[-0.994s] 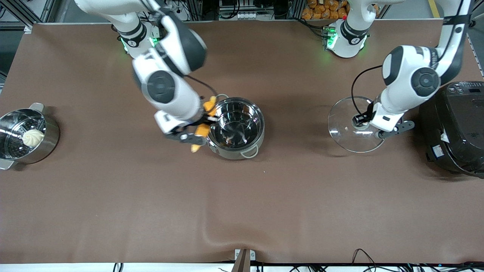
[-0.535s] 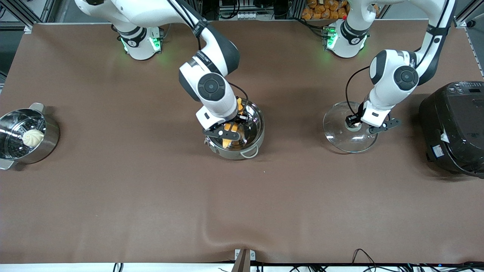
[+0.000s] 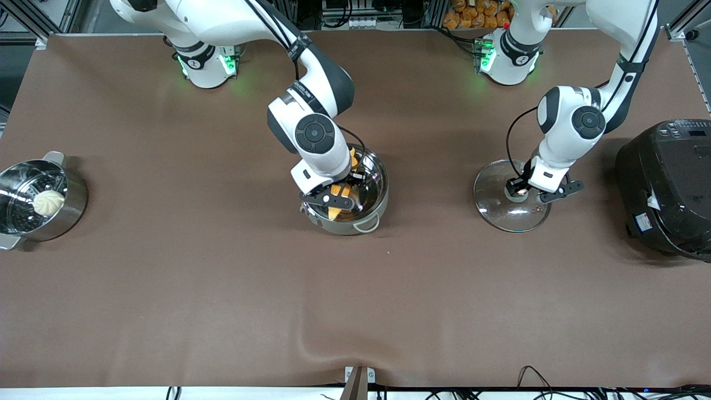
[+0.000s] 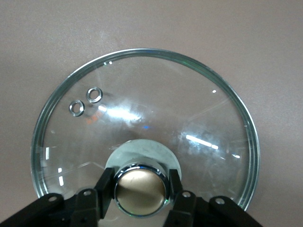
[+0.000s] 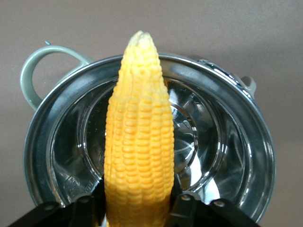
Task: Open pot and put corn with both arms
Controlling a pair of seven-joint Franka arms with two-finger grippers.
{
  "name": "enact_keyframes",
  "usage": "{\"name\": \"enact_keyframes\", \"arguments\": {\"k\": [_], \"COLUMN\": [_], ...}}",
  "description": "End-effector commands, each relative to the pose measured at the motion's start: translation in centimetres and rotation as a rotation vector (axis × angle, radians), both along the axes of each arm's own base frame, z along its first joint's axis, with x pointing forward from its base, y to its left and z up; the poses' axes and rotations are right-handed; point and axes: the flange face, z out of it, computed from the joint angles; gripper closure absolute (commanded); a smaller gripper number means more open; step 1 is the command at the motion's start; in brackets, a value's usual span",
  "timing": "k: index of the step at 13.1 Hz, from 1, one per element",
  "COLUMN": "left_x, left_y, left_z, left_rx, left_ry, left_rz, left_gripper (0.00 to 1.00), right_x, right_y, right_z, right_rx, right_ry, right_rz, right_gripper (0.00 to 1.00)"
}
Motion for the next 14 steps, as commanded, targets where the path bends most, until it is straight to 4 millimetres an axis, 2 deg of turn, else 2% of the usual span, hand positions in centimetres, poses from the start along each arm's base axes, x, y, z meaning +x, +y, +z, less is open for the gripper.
{"name": "enact_keyframes", "arguments": {"k": [1, 3, 5, 7, 8, 10, 13, 14], "left_x": [1.2, 2.8, 5.0, 6.3, 6.9, 7.9, 9.2, 9.2], "left_y": [0.0, 0.0, -0.2, -0.5, -0.6, -0.9, -0.8, -0.6], "left_z": [1.9, 5.1, 9.3, 13.0, 15.0, 19.0, 25.5, 27.1], "left_rx": [0.001, 0.004, 0.014, 0.025, 0.028, 0.033, 0.040, 0.040], "left_ry": [-0.055, -0.073, -0.032, 0.027, 0.031, 0.051, 0.088, 0.108], "left_rz": [-0.005, -0.006, -0.015, -0.023, -0.026, -0.050, -0.137, -0.172], "left_gripper": [0.00, 0.00, 0.00, 0.00, 0.00, 0.00, 0.00, 0.00], "right_x": [-0.1, 0.1, 0.2, 0.7, 1.1, 3.1, 4.4, 4.8], "right_y": [0.3, 0.1, 0.2, -0.5, -1.1, -5.3, -14.6, -18.8], "right_z": [0.2, 0.2, 0.5, 2.0, 3.7, 8.1, 17.0, 19.9], "right_rx": [-0.002, -0.004, 0.000, 0.013, 0.026, 0.053, 0.042, 0.034], "right_ry": [-0.024, -0.025, -0.027, -0.039, -0.053, -0.076, -0.074, -0.068], "right_rz": [-0.024, -0.031, -0.032, -0.048, -0.057, -0.113, -0.206, -0.214], "right_gripper": [0.00, 0.00, 0.00, 0.00, 0.00, 0.00, 0.00, 0.00]}}
